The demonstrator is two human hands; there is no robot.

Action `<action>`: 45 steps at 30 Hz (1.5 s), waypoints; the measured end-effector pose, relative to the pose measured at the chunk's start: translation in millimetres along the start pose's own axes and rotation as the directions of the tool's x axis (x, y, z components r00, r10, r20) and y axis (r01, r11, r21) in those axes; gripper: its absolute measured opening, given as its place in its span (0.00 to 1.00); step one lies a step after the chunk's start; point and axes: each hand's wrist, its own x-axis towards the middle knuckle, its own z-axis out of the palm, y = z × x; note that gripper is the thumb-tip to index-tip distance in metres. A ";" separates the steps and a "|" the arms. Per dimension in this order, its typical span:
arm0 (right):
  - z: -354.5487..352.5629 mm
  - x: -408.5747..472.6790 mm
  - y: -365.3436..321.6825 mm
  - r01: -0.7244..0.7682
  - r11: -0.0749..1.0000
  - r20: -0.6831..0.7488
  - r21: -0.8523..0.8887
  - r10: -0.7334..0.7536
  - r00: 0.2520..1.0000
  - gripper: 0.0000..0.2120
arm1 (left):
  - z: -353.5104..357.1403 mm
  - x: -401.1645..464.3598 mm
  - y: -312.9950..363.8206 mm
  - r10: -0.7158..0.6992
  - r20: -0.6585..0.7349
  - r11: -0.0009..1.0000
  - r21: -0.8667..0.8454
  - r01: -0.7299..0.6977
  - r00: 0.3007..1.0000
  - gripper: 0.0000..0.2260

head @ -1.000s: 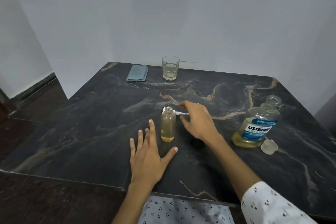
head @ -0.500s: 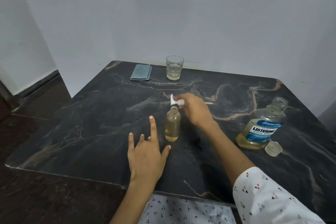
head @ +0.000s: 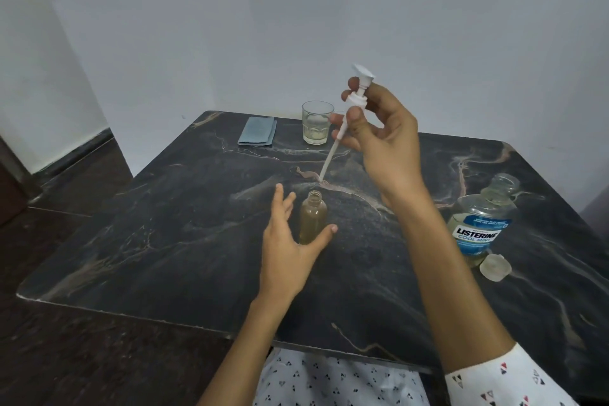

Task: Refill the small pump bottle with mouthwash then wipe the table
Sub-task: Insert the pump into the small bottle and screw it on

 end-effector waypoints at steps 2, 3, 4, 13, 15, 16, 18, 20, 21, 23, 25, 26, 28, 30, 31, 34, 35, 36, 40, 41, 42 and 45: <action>3.2 -4.3 4.4 -0.017 1.000 0.028 0.001 0.017 0.999 0.13 | 9.5 0.5 -3.6 -0.012 -0.031 0.998 -0.059 0.011 0.999 0.41; 4.5 -6.5 7.4 -0.025 1.000 0.040 -0.012 0.025 0.999 0.13 | 12.7 0.7 -5.6 -0.015 -0.046 0.998 -0.068 0.012 0.999 0.36; 5.3 -8.8 10.8 -0.032 0.999 0.053 -0.028 0.034 0.998 0.13 | 14.8 0.9 -7.2 -0.019 -0.058 0.997 -0.072 0.014 0.998 0.31; 1.9 -34.1 46.9 -0.134 0.985 0.160 -0.105 0.149 0.976 0.14 | 22.4 -4.1 -3.6 -0.031 -0.106 0.994 -0.104 0.019 0.994 0.26; 0.3 -41.6 55.0 -0.162 0.979 0.192 -0.120 0.183 0.964 0.12 | 28.3 -6.4 -1.7 -0.018 -0.139 0.997 -0.083 0.007 0.990 0.25; -0.4 -44.8 58.7 -0.179 0.977 0.209 -0.120 0.201 0.957 0.12 | 31.5 -7.5 -0.5 -0.003 -0.157 0.998 -0.060 -0.006 0.988 0.24; -1.1 -50.8 64.8 -0.215 0.971 0.237 -0.106 0.234 0.943 0.13 | 37.0 -9.2 1.5 0.025 -0.183 0.999 -0.027 -0.030 0.983 0.23; -1.3 -55.6 70.2 -0.233 0.968 0.249 -0.090 0.248 0.936 0.15 | 41.2 -9.9 1.7 0.047 -0.200 0.999 -0.011 -0.050 0.979 0.22; -1.5 -57.2 72.8 -0.235 0.968 0.247 -0.084 0.249 0.937 0.15 | 42.8 -9.9 1.1 0.054 -0.206 0.998 -0.003 -0.055 0.977 0.23; -1.9 -58.9 76.1 -0.232 0.970 0.240 -0.077 0.244 0.940 0.14 | 45.3 -10.5 -2.2 0.061 -0.206 0.998 0.014 -0.059 0.977 0.24; -1.8 -60.0 78.0 -0.220 0.973 0.229 -0.069 0.230 0.946 0.13 | 46.7 -12.0 -6.3 0.064 -0.186 0.998 0.026 -0.060 0.981 0.26; -1.3 -60.8 78.4 -0.210 0.976 0.219 -0.064 0.219 0.951 0.13 | 46.8 -12.5 -8.3 0.064 -0.175 0.998 0.029 -0.059 0.982 0.26; -0.6 -62.5 79.6 -0.186 0.980 0.194 -0.067 0.195 0.961 0.13 | 47.2 -12.2 -11.5 0.064 -0.164 0.998 0.029 -0.060 0.984 0.26; 0.2 -63.5 82.2 -0.170 0.982 0.160 -0.086 0.182 0.970 0.13 | 48.1 -12.1 -12.9 0.062 -0.164 0.998 0.029 -0.058 0.985 0.26; 1.0 -63.2 83.2 -0.169 0.981 0.138 -0.095 0.181 0.974 0.12 | 48.3 -12.2 -12.8 0.062 -0.166 0.998 0.033 -0.057 0.984 0.26; 3.0 -60.8 85.6 -0.169 0.977 0.054 -0.131 0.177 0.983 0.12 | 48.1 -12.9 -13.0 0.067 -0.170 0.997 0.051 -0.059 0.983 0.27; 4.3 -59.5 86.1 -0.163 0.972 0.018 -0.168 0.168 0.986 0.13 | 48.1 -13.0 -13.3 0.062 -0.166 0.997 0.052 -0.054 0.984 0.28; 5.4 -58.5 86.7 -0.160 0.965 -0.018 -0.209 0.160 0.987 0.16 | 48.1 -12.8 -13.4 0.057 -0.161 0.997 0.054 -0.049 0.985 0.28; 7.4 -63.8 89.7 -0.194 0.964 -0.039 -0.184 0.190 0.981 0.23 | 46.9 -11.9 -14.6 0.088 -0.168 0.995 0.058 -0.079 0.982 0.26; 6.3 -65.6 90.4 -0.214 0.967 0.007 -0.142 0.217 0.976 0.25 | 46.5 -11.8 -14.6 0.097 -0.172 0.994 0.063 -0.088 0.980 0.25; 4.0 -66.9 91.7 -0.233 0.966 0.058 -0.110 0.241 0.969 0.28 | 46.1 -11.7 -14.6 0.102 -0.173 0.994 0.065 -0.092 0.980 0.26; -2.4 -67.2 93.9 -0.235 0.970 0.159 -0.063 0.242 0.957 0.24 | 47.2 -11.5 -14.6 0.084 -0.174 0.996 0.039 -0.078 0.981 0.26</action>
